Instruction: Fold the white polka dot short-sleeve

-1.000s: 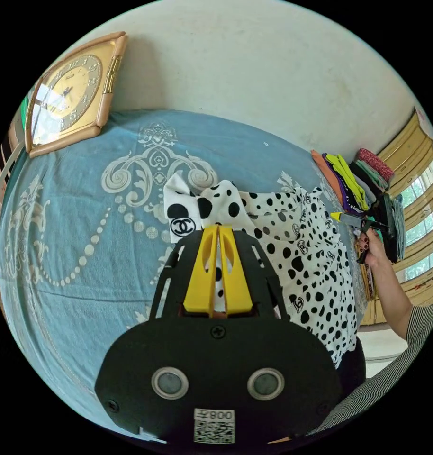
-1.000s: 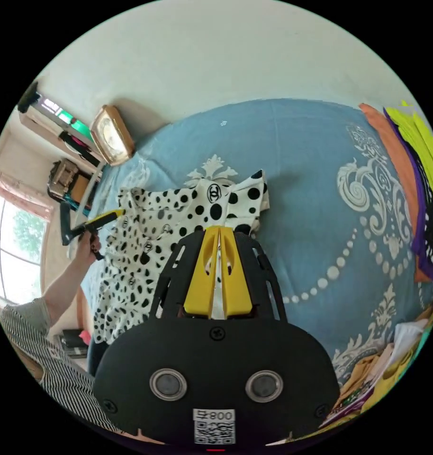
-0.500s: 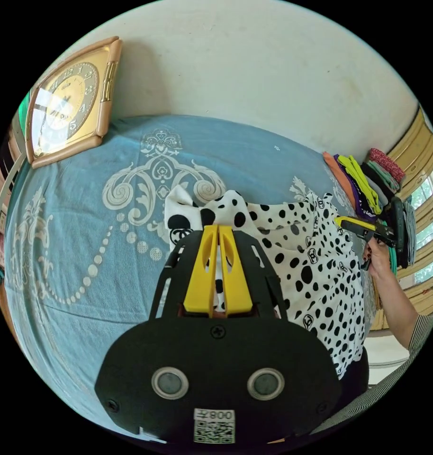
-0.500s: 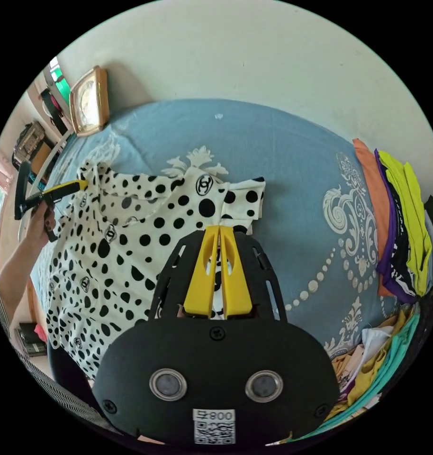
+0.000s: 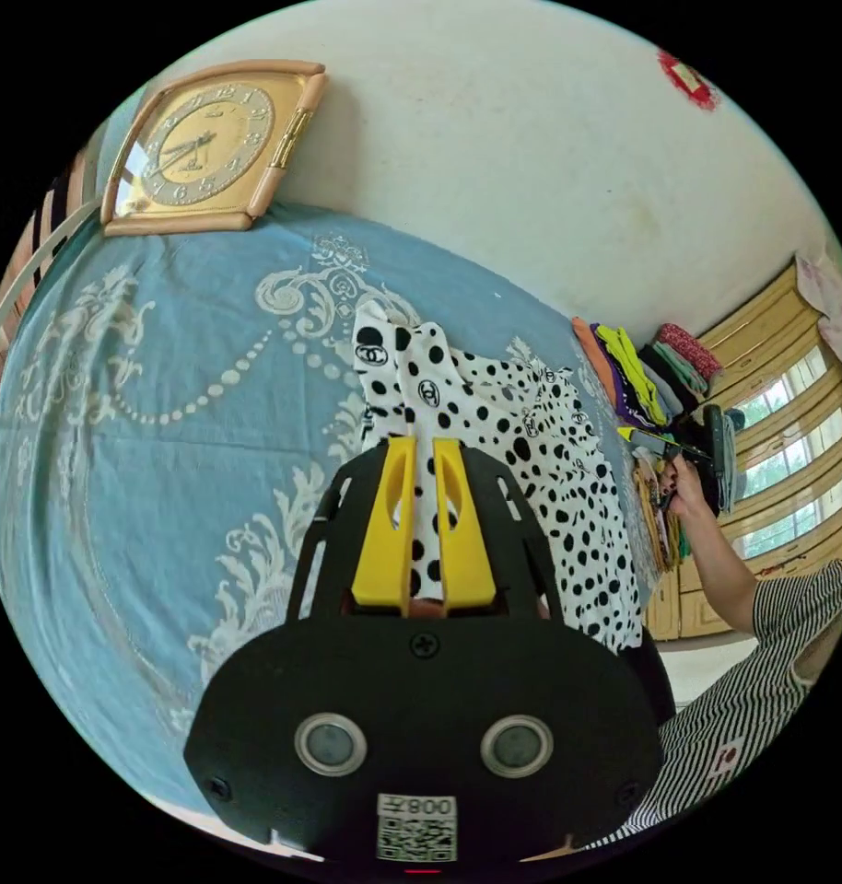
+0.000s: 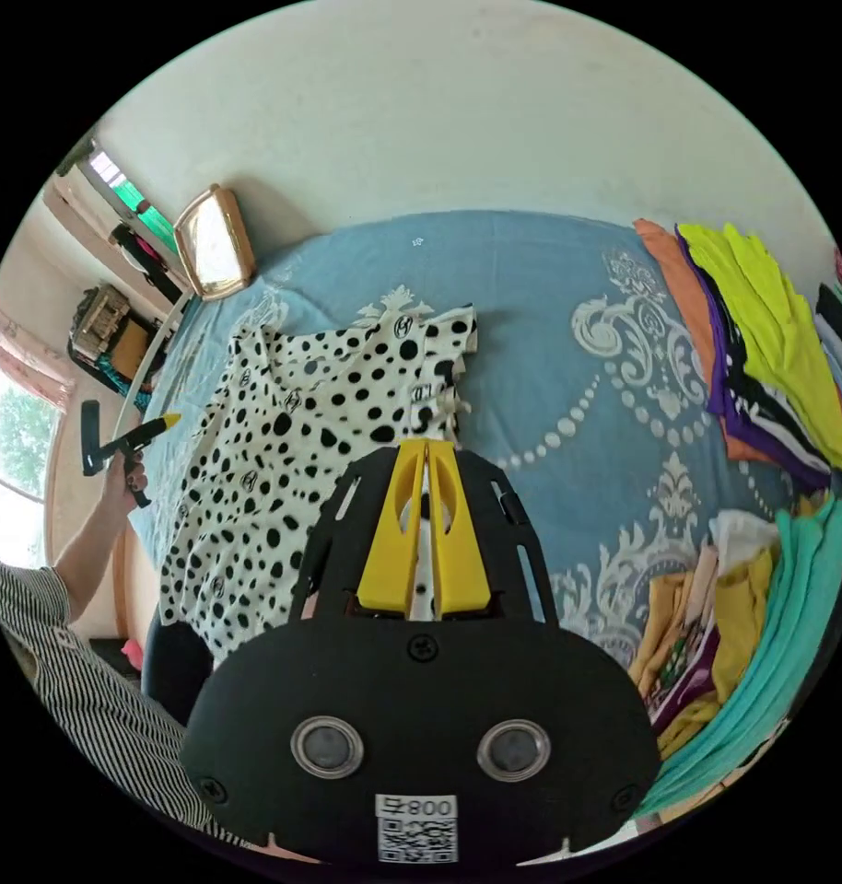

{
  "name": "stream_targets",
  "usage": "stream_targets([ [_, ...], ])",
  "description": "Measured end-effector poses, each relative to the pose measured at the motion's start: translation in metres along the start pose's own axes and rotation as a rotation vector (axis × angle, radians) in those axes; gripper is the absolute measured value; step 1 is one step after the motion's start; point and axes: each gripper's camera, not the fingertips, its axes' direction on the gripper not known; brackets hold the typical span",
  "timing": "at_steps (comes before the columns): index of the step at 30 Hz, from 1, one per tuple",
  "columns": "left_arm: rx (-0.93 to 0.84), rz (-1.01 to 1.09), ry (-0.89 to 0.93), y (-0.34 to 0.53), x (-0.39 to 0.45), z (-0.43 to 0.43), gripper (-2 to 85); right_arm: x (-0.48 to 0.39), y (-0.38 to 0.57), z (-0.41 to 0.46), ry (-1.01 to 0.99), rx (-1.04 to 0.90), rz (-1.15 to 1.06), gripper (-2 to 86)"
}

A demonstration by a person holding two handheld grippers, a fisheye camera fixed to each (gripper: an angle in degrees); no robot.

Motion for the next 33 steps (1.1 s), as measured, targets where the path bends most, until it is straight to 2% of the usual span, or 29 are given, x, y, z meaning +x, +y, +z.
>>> stream_targets([
  [6, -0.120, -0.221, 0.117, 0.131, -0.037, -0.056, 6.8, 0.019, 0.137, -0.028, -0.151, -0.136, 0.133, 3.1],
  [11, -0.189, -0.282, 0.087, 0.187, -0.039, -0.066, 7.0, 0.018, 0.206, -0.025, -0.212, -0.209, 0.216, 5.2],
  [15, -0.275, -0.280, 0.066, 0.209, -0.034, -0.051, 3.5, 0.019, 0.227, -0.007, -0.151, -0.290, 0.233, 4.0],
  [21, -0.215, -0.248, 0.057, 0.221, -0.024, -0.092, 0.9, 0.029, 0.246, -0.022, -0.109, -0.305, 0.229, 0.9],
  [25, -0.230, -0.259, 0.000, 0.235, -0.031, -0.101, 0.9, 0.052, 0.268, -0.023, -0.178, -0.291, 0.306, 0.6],
  [33, -0.209, -0.336, 0.096, 0.298, -0.031, -0.133, 5.0, 0.049, 0.307, -0.045, -0.188, -0.248, 0.338, 1.9],
])
